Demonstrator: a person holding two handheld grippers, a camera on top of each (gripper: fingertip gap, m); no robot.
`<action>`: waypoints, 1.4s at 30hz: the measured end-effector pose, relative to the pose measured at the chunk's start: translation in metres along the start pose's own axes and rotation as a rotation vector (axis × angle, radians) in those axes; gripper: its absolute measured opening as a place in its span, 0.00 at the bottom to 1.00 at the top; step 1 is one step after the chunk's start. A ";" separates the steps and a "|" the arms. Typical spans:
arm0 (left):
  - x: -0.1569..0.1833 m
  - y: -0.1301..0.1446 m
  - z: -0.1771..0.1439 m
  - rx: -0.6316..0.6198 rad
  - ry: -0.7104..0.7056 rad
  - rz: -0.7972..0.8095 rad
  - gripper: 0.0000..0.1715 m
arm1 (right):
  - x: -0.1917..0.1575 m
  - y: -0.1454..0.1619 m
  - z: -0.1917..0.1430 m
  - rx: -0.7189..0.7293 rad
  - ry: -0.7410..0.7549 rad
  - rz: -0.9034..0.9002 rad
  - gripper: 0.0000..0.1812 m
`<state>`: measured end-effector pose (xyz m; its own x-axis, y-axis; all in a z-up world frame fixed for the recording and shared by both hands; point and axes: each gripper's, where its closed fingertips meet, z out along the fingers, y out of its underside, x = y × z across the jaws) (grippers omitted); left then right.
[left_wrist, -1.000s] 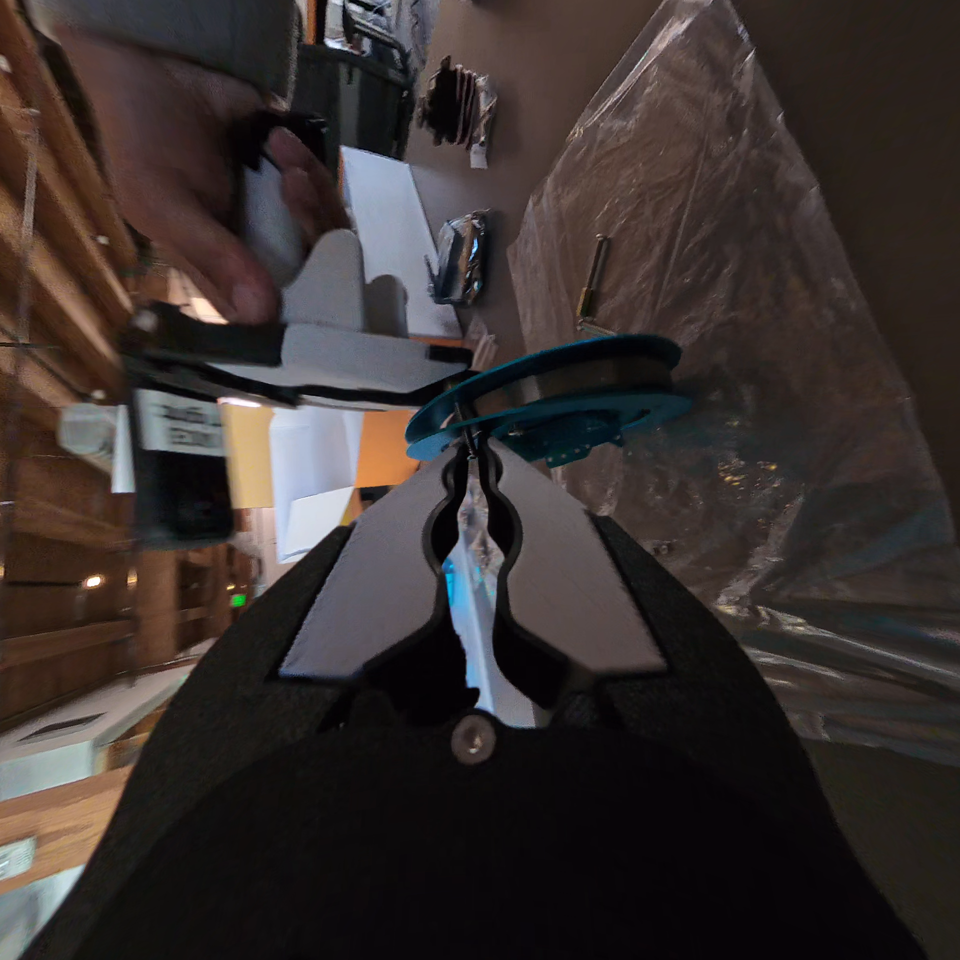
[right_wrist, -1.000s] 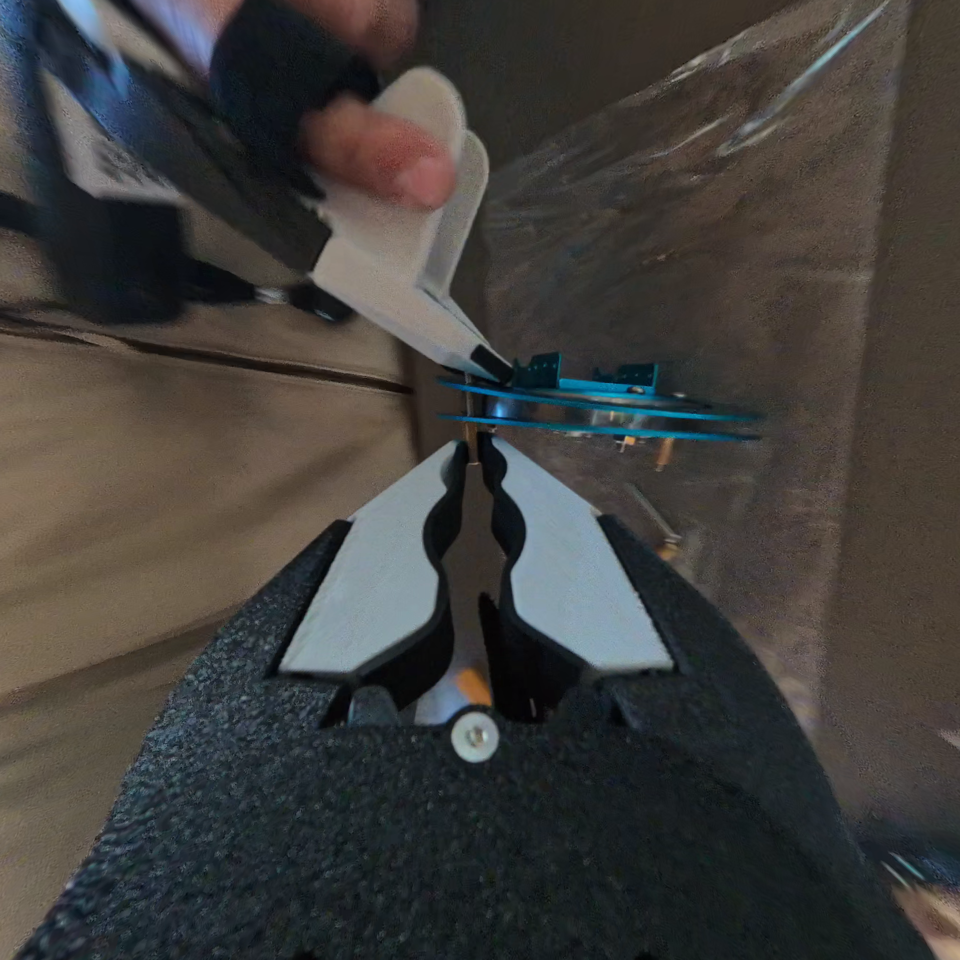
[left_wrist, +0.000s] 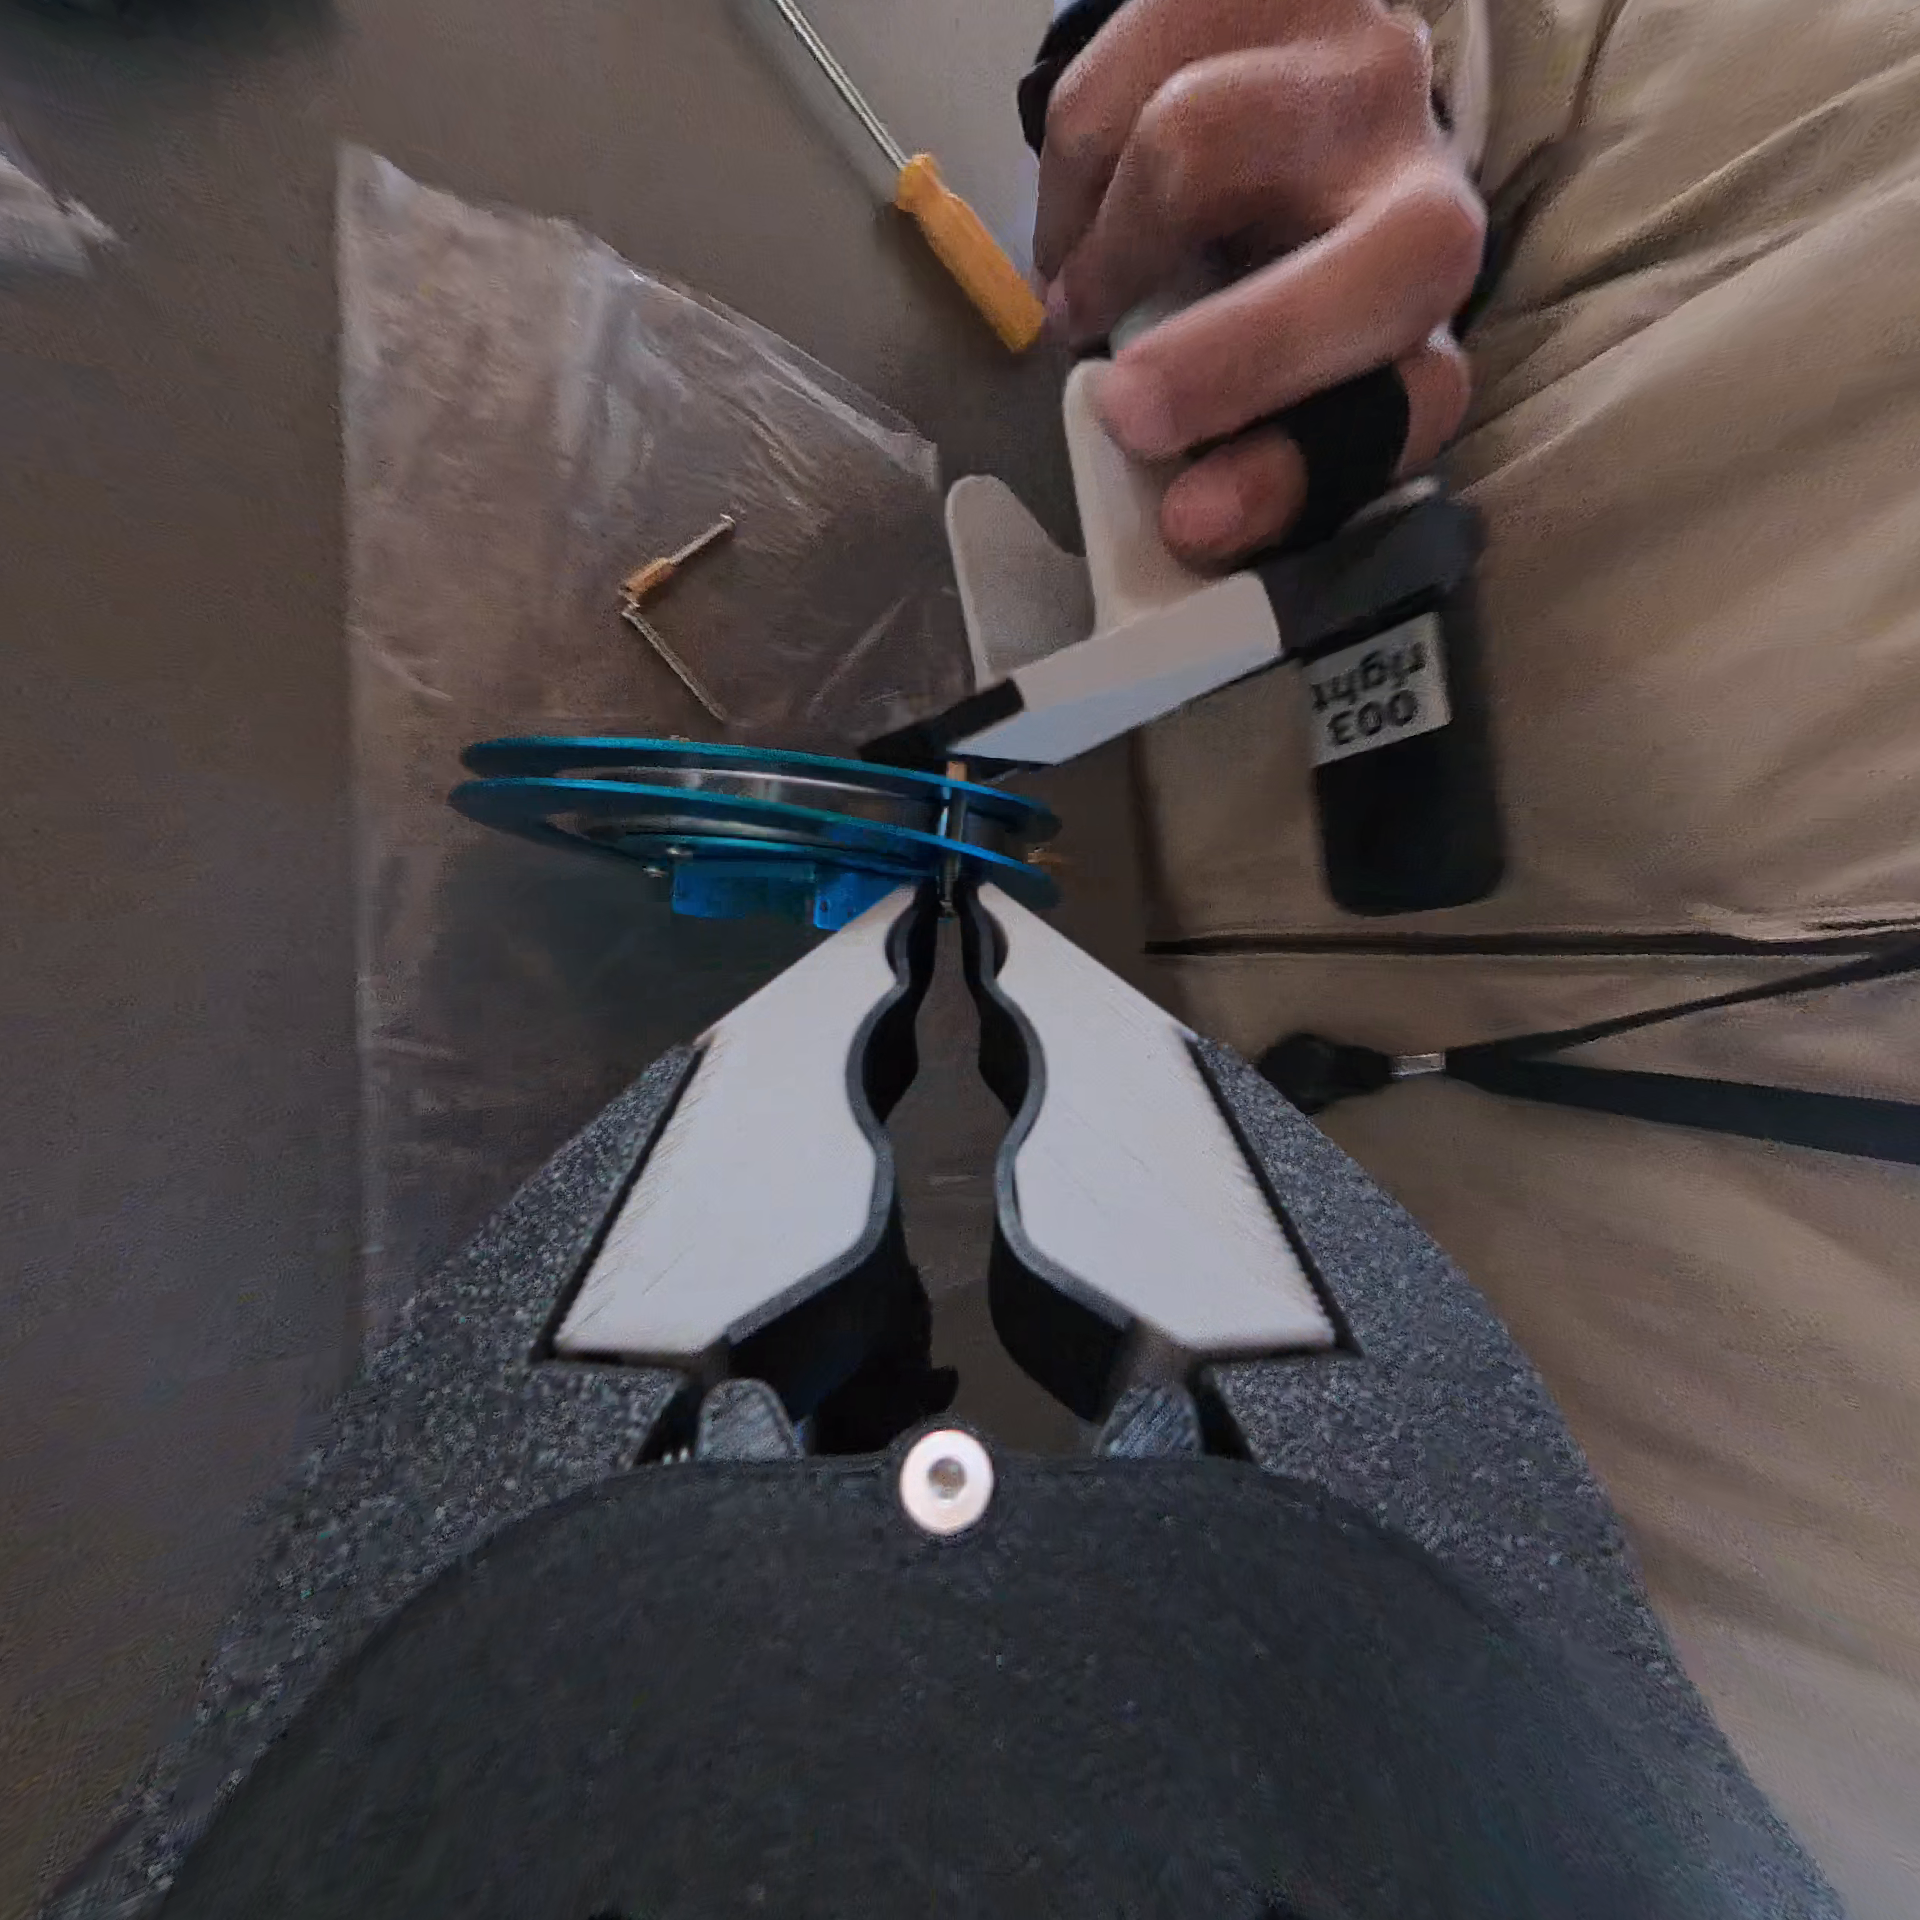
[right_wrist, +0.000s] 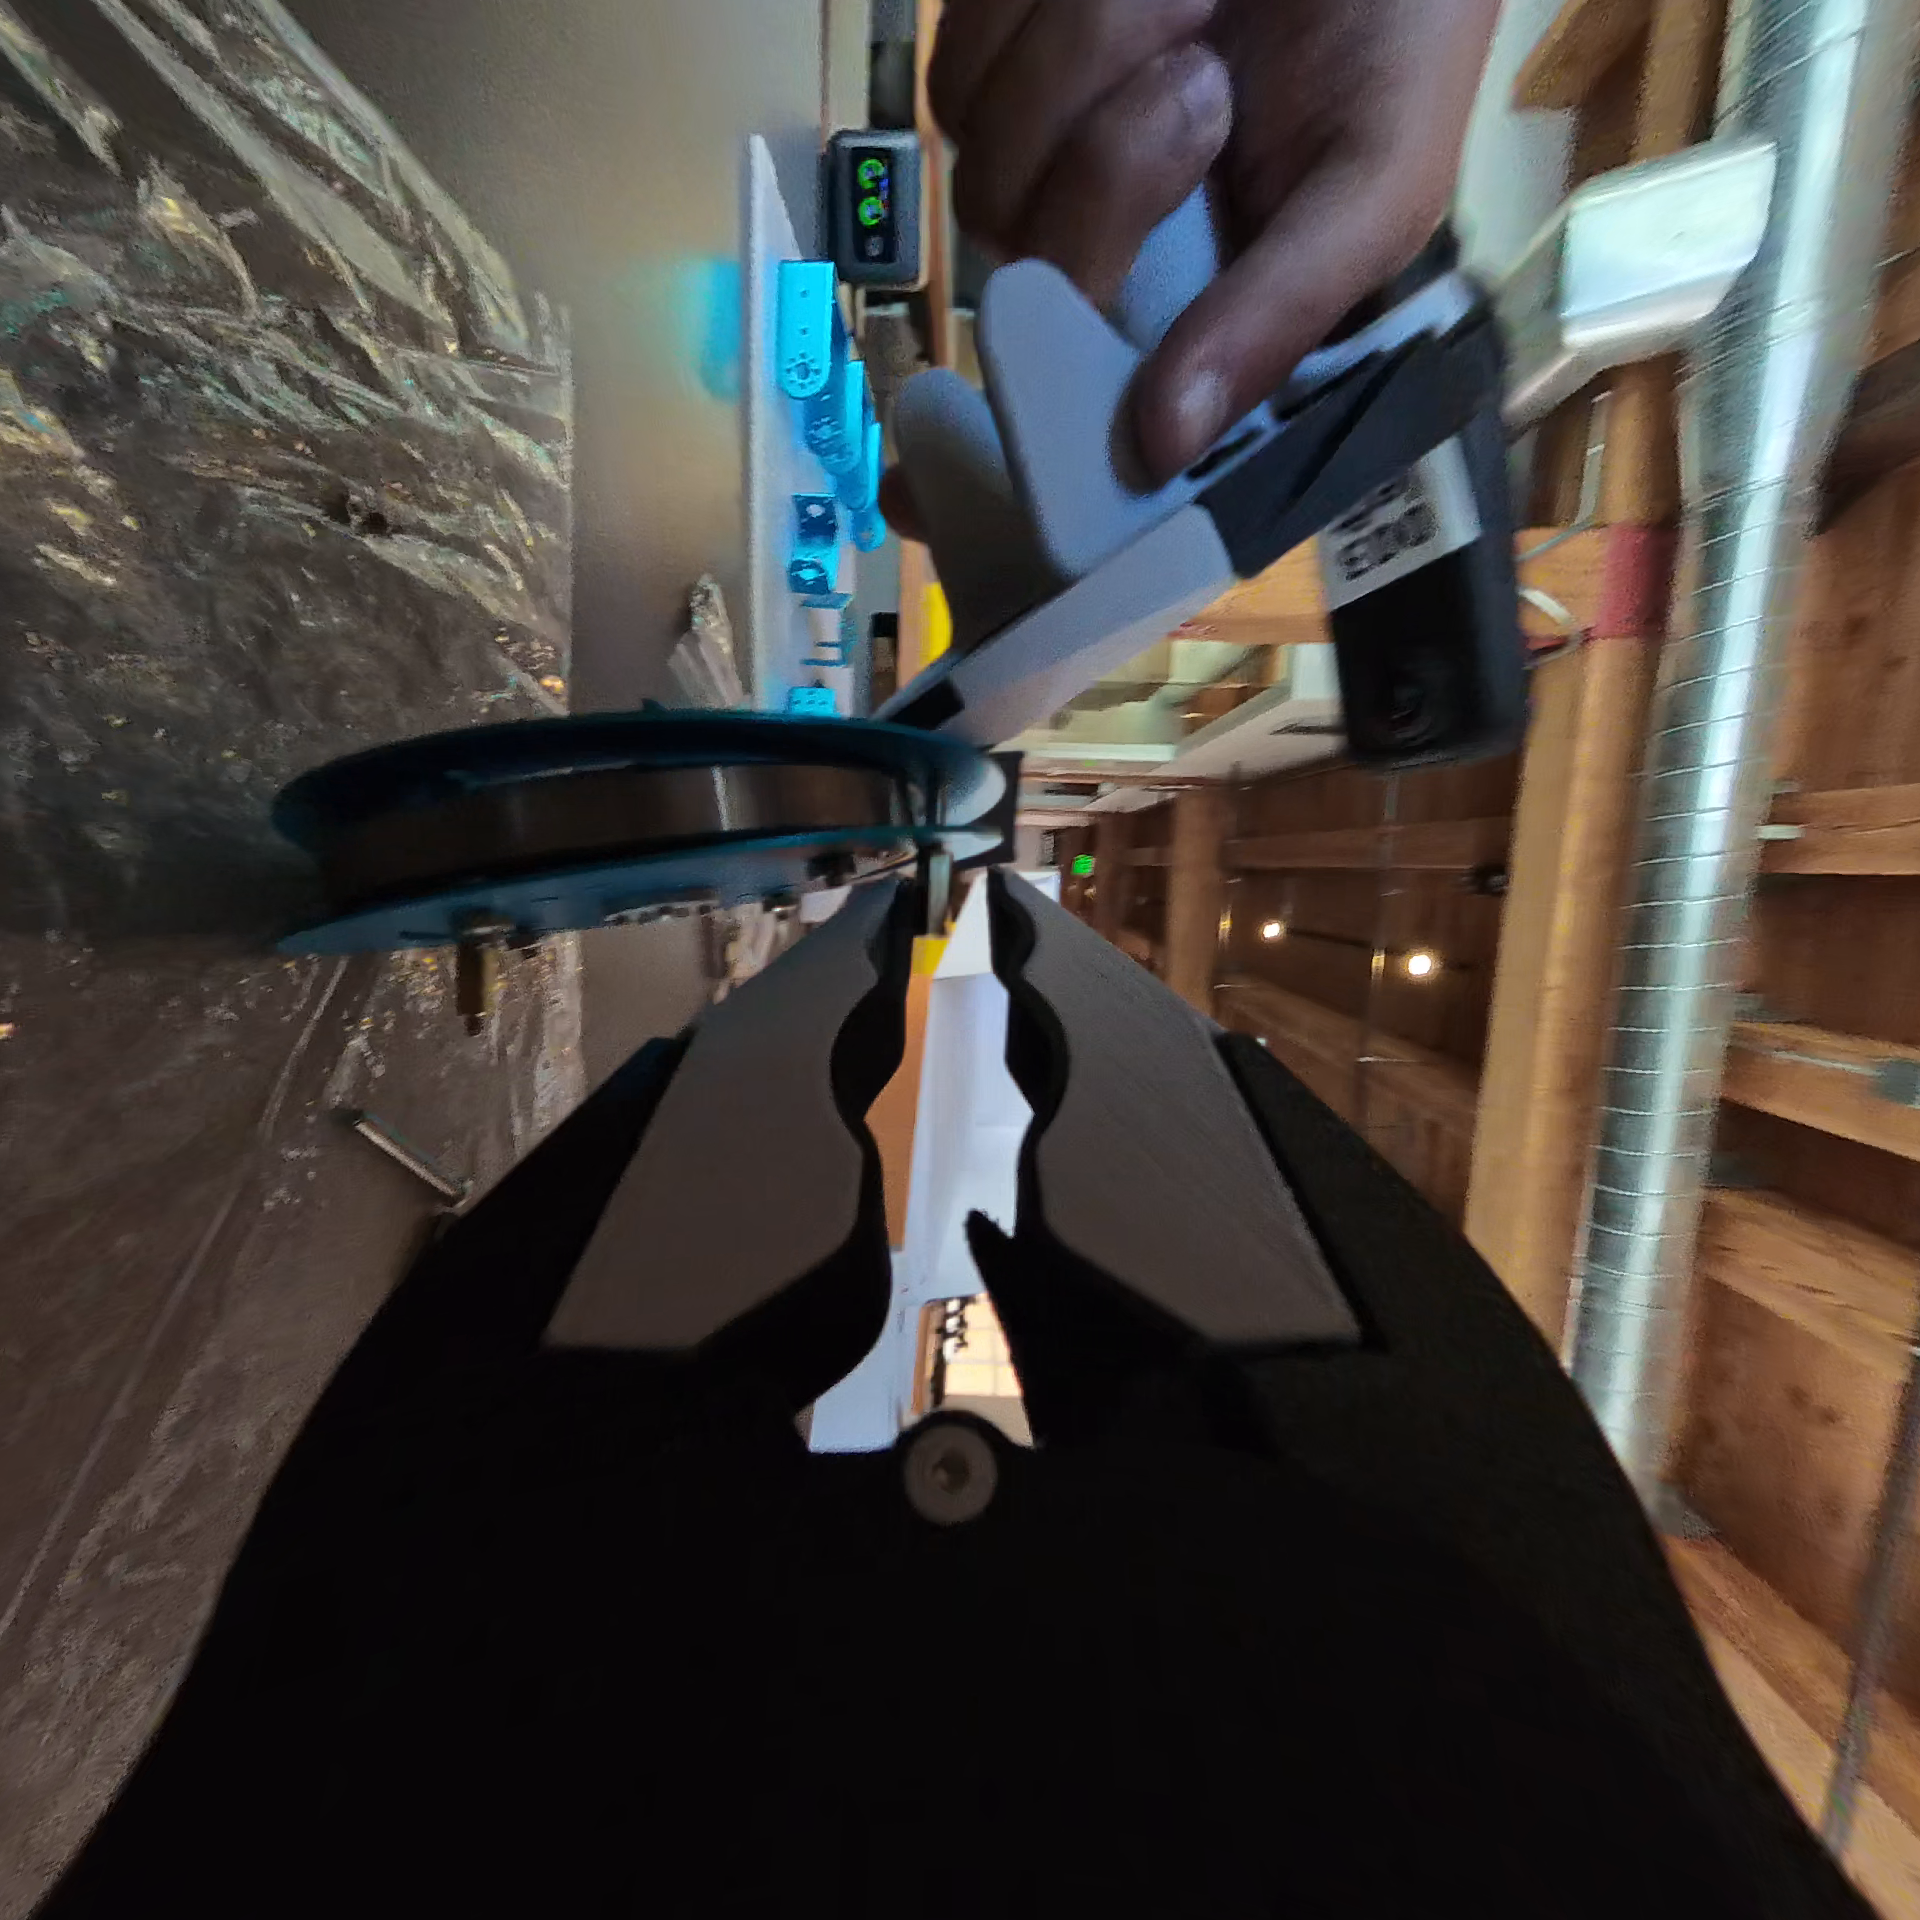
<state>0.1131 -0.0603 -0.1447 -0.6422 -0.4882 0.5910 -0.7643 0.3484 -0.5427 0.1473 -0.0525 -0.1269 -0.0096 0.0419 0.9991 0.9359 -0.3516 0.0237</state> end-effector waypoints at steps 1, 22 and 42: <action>0.001 -0.001 0.000 0.008 0.045 -0.047 0.01 | 0.001 -0.002 -0.001 0.014 0.013 -0.013 0.07; -0.008 -0.009 0.001 -0.061 -0.914 0.877 0.00 | -0.019 -0.001 -0.016 -0.046 -1.202 0.861 0.02; -0.013 -0.015 0.000 -0.090 -1.197 1.090 0.01 | -0.020 -0.010 -0.044 -0.173 -1.927 1.116 0.05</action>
<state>0.1331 -0.0592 -0.1441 -0.4742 -0.2865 -0.8325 -0.0295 0.9502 -0.3102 0.1225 -0.0910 -0.1454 0.6930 0.3757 -0.6152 0.2856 -0.9267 -0.2442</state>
